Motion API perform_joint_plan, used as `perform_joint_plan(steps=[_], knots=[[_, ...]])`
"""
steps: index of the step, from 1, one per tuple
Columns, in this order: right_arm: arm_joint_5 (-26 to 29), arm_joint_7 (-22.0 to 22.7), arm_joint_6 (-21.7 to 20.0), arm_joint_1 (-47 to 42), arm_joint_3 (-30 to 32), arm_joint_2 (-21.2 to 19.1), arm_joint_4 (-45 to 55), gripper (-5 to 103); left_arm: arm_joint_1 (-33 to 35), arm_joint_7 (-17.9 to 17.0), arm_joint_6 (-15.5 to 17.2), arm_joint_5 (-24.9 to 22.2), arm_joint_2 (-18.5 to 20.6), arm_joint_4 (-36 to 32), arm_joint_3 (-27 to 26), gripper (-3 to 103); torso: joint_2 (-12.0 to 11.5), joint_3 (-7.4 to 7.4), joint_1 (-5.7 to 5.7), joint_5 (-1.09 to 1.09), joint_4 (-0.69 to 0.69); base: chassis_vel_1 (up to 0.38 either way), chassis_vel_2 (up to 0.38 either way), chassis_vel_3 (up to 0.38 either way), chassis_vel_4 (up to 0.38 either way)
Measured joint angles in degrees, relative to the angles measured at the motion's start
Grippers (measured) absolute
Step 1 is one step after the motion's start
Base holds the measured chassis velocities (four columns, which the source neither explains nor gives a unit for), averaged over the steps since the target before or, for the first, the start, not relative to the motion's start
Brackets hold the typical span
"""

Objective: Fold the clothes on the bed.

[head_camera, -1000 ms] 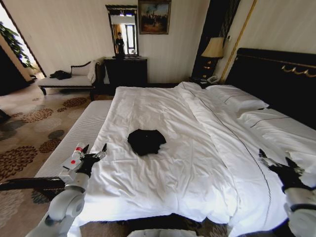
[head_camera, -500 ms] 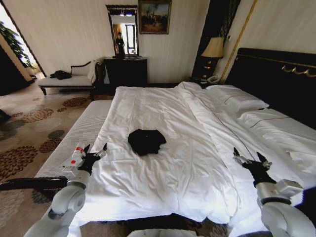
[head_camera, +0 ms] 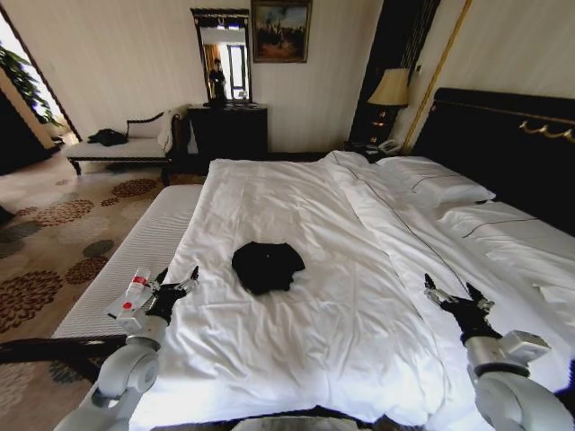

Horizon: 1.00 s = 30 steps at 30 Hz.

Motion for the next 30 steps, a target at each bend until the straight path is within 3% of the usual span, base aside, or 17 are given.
perform_joint_plan(steps=[9, 13, 16, 17, 23, 25, 30], knots=[[2.53, 0.34, -0.49, 0.66, -1.17, -1.74, 0.4, 100, -2.04, -0.34, 0.85, -1.38, 2.13, 0.75, 0.9, 100, 0.04, -0.04, -0.11, 0.01, -0.02, -0.011, 0.008, 0.015, -0.008], [7.52, 1.32, -3.33, 2.51, -2.51, -5.38, 0.2, 100, -4.59, -0.5, 1.93, -3.29, 4.23, 2.93, 2.92, 100, 0.04, -0.04, -0.11, 0.0, -0.01, 0.0, 0.0, 0.0, 0.0], [15.26, 3.03, -9.06, 4.34, -3.38, -11.22, 1.13, 100, -8.89, -0.88, 2.89, -5.79, 7.04, 5.73, 7.07, 100, 0.02, -0.01, -0.05, -0.01, 0.01, 0.0, 0.0, 0.0, 0.0], [15.26, 3.03, -9.06, 4.34, -3.38, -11.22, 1.13, 100, -8.89, -0.88, 2.89, -5.79, 7.04, 5.73, 7.07, 100, 0.02, -0.01, -0.05, -0.01, 0.01, 0.0, 0.0, 0.0, 0.0], [26.07, 6.17, -15.58, 9.98, -6.59, -18.33, 0.7, 100, -19.44, -1.77, 4.29, -12.08, 10.5, 12.37, 13.05, 100, 0.01, -0.01, -0.05, 0.01, -0.06, 0.0, 0.0, 0.0, 0.0], [29.79, 7.79, -17.57, 13.83, -9.04, -20.56, -0.92, 100, -23.06, -1.1, 4.6, -14.6, 11.9, 15.46, 15.32, 100, 0.02, -0.01, -0.06, 0.0, 0.0, 0.0, 0.0, 0.0, 0.0], [33.37, 8.5, -19.34, 19.04, -14.0, -24.13, -4.94, 100, -28.32, 1.37, 3.93, -15.52, 12.81, 20.47, 19.5, 100, 0.01, -0.01, -0.05, -0.01, 0.02, 0.0, 0.0, 0.0, 0.0]])
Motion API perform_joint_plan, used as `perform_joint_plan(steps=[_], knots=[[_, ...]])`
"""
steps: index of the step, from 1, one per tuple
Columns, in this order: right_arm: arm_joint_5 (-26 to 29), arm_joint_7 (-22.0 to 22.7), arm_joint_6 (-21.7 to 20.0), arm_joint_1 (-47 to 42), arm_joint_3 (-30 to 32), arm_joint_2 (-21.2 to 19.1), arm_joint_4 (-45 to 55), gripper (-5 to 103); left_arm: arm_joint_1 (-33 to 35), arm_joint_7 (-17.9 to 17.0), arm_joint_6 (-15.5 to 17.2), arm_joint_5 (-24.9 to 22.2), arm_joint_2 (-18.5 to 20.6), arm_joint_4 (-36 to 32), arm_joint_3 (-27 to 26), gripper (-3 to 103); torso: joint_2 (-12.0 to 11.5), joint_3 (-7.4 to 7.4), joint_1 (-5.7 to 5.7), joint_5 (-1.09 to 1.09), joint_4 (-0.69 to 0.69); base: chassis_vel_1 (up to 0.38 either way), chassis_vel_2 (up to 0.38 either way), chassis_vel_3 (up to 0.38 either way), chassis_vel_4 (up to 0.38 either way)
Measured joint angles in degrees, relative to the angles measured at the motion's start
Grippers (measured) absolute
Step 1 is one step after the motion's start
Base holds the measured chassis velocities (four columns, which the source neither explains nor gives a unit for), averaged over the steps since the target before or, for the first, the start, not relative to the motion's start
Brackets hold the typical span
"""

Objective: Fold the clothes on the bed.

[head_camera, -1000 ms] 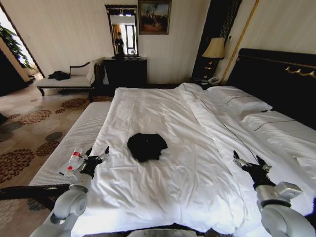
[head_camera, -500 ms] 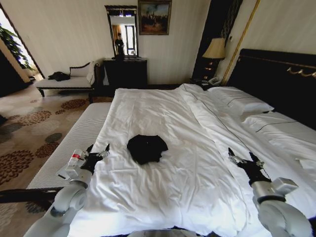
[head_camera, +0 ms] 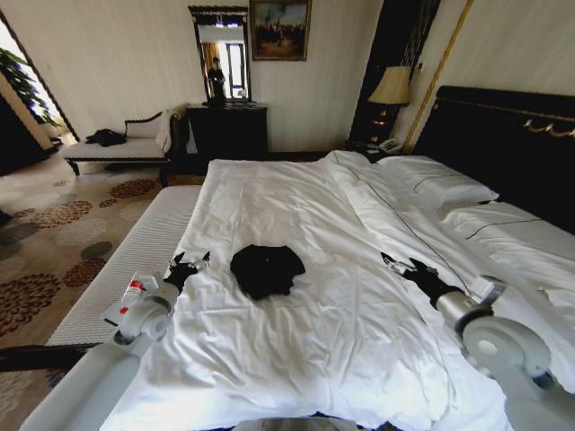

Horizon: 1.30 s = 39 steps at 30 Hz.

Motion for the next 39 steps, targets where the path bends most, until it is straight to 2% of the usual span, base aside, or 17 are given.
perform_joint_plan(steps=[4, 5, 8, 9, 14, 18, 20, 22, 26, 31, 39], knots=[[0.27, -0.14, -0.11, 5.98, -6.82, -2.2, -6.16, 100, -7.34, 0.19, 0.27, -1.8, -1.23, 6.16, 7.29, 100, 0.0, 0.0, 0.0, 0.03, -0.04, 0.0, 0.0, 0.0, 0.0], [0.27, -0.14, -0.11, 5.98, -6.82, -2.2, -6.16, 100, -7.34, 0.19, 0.27, -1.8, -1.23, 6.16, 7.29, 100, 0.0, 0.0, 0.0, 0.03, -0.04, 0.0, 0.0, 0.0, 0.0], [0.38, -0.12, -0.03, 9.47, -9.26, -2.03, -9.0, 100, -13.08, -0.26, 0.98, -3.34, -2.45, 10.08, 12.82, 100, 0.0, 0.0, 0.0, 0.03, -0.03, 0.0, 0.0, 0.0, 0.0], [0.42, -0.06, -0.01, 10.36, -9.73, -1.72, -9.57, 100, -15.5, -0.06, 1.27, -3.97, -3.05, 11.83, 15.07, 100, 0.0, 0.0, 0.0, 0.0, -0.03, 0.0, 0.0, 0.0, 0.0], [0.03, 0.01, 0.02, 10.36, -9.86, -0.95, -9.49, 100, -20.68, 0.94, 2.2, -6.14, -4.72, 15.5, 19.17, 100, 0.0, 0.0, 0.01, 0.02, -0.04, 0.0, 0.0, 0.0, 0.0], [-0.82, 0.19, 0.02, 8.41, -8.84, 0.43, -8.12, 100, -26.45, 1.81, 4.41, -9.52, -6.43, 20.13, 23.92, 100, 0.0, -0.01, -0.01, 0.02, -0.05, 0.0, 0.0, 0.0, 0.0], [-0.97, 0.3, 0.02, 8.21, -8.73, 0.64, -8.03, 100, -27.7, 1.57, 5.2, -9.71, -6.7, 21.23, 25.03, 100, 0.0, -0.01, -0.01, 0.02, -0.04, 0.0, 0.0, 0.0, 0.0], [-1.15, 0.41, 0.02, 8.1, -8.59, 0.82, -8.0, 100, -30.29, -0.26, 7.38, -10.2, -7.7, 23.84, 27.0, 100, 0.0, -0.01, -0.01, 0.02, -0.01, 0.0, 0.0, 0.0, 0.0], [-1.17, 0.52, 0.02, 8.16, -8.41, 0.99, -8.04, 100, -33.91, -1.58, 9.51, -12.08, -9.62, 27.87, 28.99, 100, 0.0, -0.01, 0.0, 0.01, -0.02, 0.0, 0.0, 0.0, 0.0], [-1.21, 0.74, 0.03, 8.23, -8.44, 1.66, -8.02, 100, -37.63, -0.13, 11.22, -12.85, -10.53, 30.35, 32.74, 100, 0.0, -0.01, -0.01, 0.02, -0.05, 0.0, 0.0, 0.0, 0.0], [-1.7, 0.85, 0.22, 8.11, -8.95, 1.82, -8.38, 100, -38.54, -1.19, 12.8, -15.12, -11.07, 32.14, 34.67, 100, 0.0, -0.01, -0.01, 0.02, -0.01, 0.0, 0.0, 0.0, 0.0]])
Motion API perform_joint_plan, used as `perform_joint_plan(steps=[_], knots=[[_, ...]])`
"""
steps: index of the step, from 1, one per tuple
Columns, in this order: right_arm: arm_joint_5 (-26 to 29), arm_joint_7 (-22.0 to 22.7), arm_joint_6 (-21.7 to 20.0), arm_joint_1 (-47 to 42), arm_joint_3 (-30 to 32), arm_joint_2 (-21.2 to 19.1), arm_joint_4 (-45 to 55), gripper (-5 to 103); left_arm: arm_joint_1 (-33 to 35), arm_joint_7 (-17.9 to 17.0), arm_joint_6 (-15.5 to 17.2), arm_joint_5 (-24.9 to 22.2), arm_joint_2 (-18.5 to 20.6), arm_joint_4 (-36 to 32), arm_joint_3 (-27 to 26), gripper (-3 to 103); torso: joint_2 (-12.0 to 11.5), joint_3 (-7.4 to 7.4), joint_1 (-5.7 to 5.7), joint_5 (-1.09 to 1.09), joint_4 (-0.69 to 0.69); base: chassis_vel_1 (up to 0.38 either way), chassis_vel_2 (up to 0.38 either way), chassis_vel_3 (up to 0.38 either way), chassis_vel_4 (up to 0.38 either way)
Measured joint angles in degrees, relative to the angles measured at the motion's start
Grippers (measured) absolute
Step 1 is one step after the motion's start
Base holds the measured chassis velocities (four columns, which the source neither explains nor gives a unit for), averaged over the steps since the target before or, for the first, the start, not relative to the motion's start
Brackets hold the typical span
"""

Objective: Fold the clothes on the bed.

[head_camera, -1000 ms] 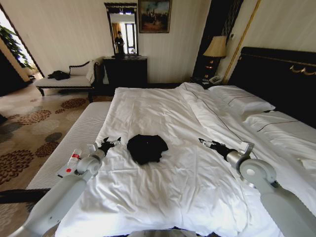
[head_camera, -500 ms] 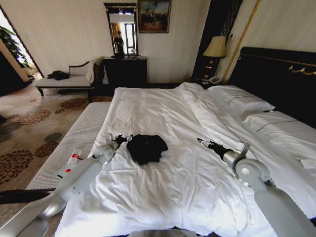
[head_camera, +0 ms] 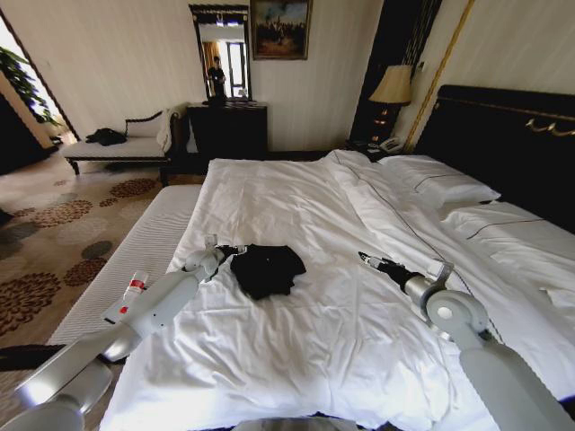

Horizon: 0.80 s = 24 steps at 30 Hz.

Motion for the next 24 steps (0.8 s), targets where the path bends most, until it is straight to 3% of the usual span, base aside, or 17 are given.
perform_joint_plan(steps=[7, 10, 12, 15, 21, 24], knots=[[0.25, 0.21, 0.08, -0.09, 0.4, -0.24, -0.11, 100, -0.72, -0.44, 0.57, -0.45, -1.03, 1.12, 0.72, 103, 0.0, 0.0, 0.0, 0.0, -0.03, 0.0, 0.0, 0.0, 0.0], [0.5, 0.74, 0.08, -0.17, 0.4, -0.24, 0.17, 100, -0.89, -0.69, 1.03, -0.74, -1.55, 1.36, 0.95, 98, 0.0, 0.0, 0.0, 0.0, -0.02, 0.0, 0.0, 0.0, 0.0], [0.58, 0.91, 0.08, -0.19, 0.4, -0.24, 0.24, 100, -0.93, -0.82, 1.24, -0.99, -1.64, 1.41, 1.01, 93, 0.0, 0.0, 0.0, 0.0, -0.03, 0.0, 0.0, 0.0, 0.0], [1.3, 1.5, 0.08, -0.21, 0.42, -0.27, 0.3, 100, -1.01, -2.13, 2.35, -3.95, -1.63, 1.29, 1.14, 77, 0.0, 0.0, 0.0, 0.0, -0.02, 0.0, 0.0, 0.0, 0.0], [2.84, 2.79, 0.12, 0.05, 0.58, -0.15, 0.09, 100, -1.01, -2.88, 3.08, -5.54, -1.5, 1.29, 1.14, 60, 0.0, 0.0, 0.0, 0.0, -0.02, 0.0, 0.0, 0.0, 0.0], [3.1, 3.1, 0.15, 0.09, 0.58, 0.07, 0.06, 100, -0.81, -3.07, 2.98, -5.56, -1.34, 1.32, 1.01, 45, 0.0, 0.0, 0.0, 0.0, -0.03, 0.0, 0.0, 0.0, 0.0]])
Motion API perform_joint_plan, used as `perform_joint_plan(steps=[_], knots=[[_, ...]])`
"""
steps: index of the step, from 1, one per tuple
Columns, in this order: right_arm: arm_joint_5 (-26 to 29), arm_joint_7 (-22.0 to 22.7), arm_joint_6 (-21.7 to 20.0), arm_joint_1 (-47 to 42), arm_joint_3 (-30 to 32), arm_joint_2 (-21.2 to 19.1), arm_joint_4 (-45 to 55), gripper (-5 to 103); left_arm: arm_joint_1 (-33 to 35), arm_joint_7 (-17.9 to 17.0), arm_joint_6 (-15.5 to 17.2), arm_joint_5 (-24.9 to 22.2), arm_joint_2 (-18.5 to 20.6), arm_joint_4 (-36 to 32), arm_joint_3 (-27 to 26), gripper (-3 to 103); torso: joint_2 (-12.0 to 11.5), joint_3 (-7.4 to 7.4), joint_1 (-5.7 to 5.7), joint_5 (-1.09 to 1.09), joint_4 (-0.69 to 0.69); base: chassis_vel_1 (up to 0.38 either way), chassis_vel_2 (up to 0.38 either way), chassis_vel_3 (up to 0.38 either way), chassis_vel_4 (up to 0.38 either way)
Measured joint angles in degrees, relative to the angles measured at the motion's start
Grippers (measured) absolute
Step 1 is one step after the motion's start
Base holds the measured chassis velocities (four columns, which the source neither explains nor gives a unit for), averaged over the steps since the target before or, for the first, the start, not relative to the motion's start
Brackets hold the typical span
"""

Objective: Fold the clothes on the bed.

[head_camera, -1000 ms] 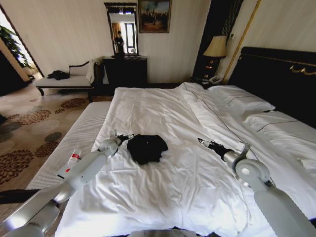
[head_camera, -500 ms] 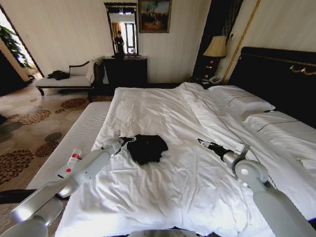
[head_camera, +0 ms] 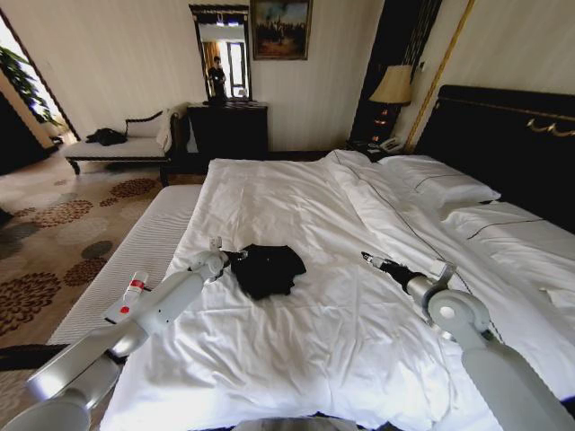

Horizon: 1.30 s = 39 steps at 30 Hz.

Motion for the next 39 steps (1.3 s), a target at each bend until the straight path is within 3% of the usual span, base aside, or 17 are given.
perform_joint_plan(steps=[1, 3, 6, 7, 10, 14, 21, 25, 32, 39], knots=[[0.07, 0.0, 0.0, 0.01, 0.0, 0.04, 0.0, 100, 0.09, -0.05, -0.08, 0.02, 0.06, -0.02, -0.04, 39, 0.0, 0.0, 0.0, 0.0, 0.0, 0.0, 0.0, 0.0, 0.0], [0.3, 0.01, 0.0, 0.05, -0.03, 0.1, 0.0, 100, 0.14, -0.13, -0.18, 0.06, 0.1, -0.07, -0.11, 39, 0.0, 0.0, 0.0, 0.0, 0.01, 0.0, 0.0, 0.0, 0.0], [2.92, 1.38, -0.96, 1.12, -0.76, 0.12, -0.3, 100, 0.15, -0.19, -0.64, 0.34, 0.18, -0.22, -0.16, 23, 0.0, 0.0, 0.0, -0.01, 0.0, 0.0, 0.0, 0.0, 0.0], [2.92, 1.38, -0.96, 1.12, -0.76, 0.12, -0.3, 100, 0.15, -0.19, -0.64, 0.34, 0.18, -0.22, -0.16, 23, 0.0, 0.0, 0.0, -0.01, 0.0, 0.0, 0.0, 0.0, 0.0], [9.12, 5.48, -4.57, 5.44, -2.84, -0.56, -2.52, 100, -0.1, -0.16, -1.08, 0.71, 0.12, -0.24, -0.12, 7, 0.0, 0.0, 0.0, 0.0, -0.01, 0.0, 0.0, 0.0, 0.0], [16.15, 6.9, -5.52, 12.9, -7.01, -0.77, -7.95, 100, -0.12, -0.1, -1.39, 1.09, 0.02, -0.24, -0.12, 1, 0.0, 0.0, 0.0, 0.0, 0.0, 0.0, 0.0, 0.0, 0.0], [20.51, 5.1, -6.93, 25.93, -16.8, 2.02, -19.68, 100, 1.13, -0.15, -1.69, 1.62, 0.46, -1.34, -0.12, 0, 0.0, 0.01, 0.0, 0.0, 0.0, 0.0, 0.0, 0.0, 0.0], [20.38, 2.93, -7.75, 35.49, -24.07, 6.51, -30.04, 100, 1.62, 0.4, -1.87, 2.08, 0.75, -1.46, -0.4, 0, 0.0, 0.01, 0.0, -0.01, 0.03, 0.0, 0.0, 0.0, 0.0], [17.56, -1.03, -9.36, 42.04, -28.46, 12.47, -40.28, 100, 2.08, 0.61, -2.25, 3.38, 0.03, -0.9, -0.41, 0, -0.01, 0.01, 0.02, -0.01, 0.0, 0.0, 0.0, 0.0, 0.0], [13.57, -3.0, -9.59, 41.84, -29.17, 19.0, -43.24, 100, 3.03, 0.35, -2.41, 3.41, 0.0, -1.68, -1.04, 0, 0.0, 0.0, 0.0, -0.02, 0.0, 0.0, 0.0, 0.0, 0.0]])
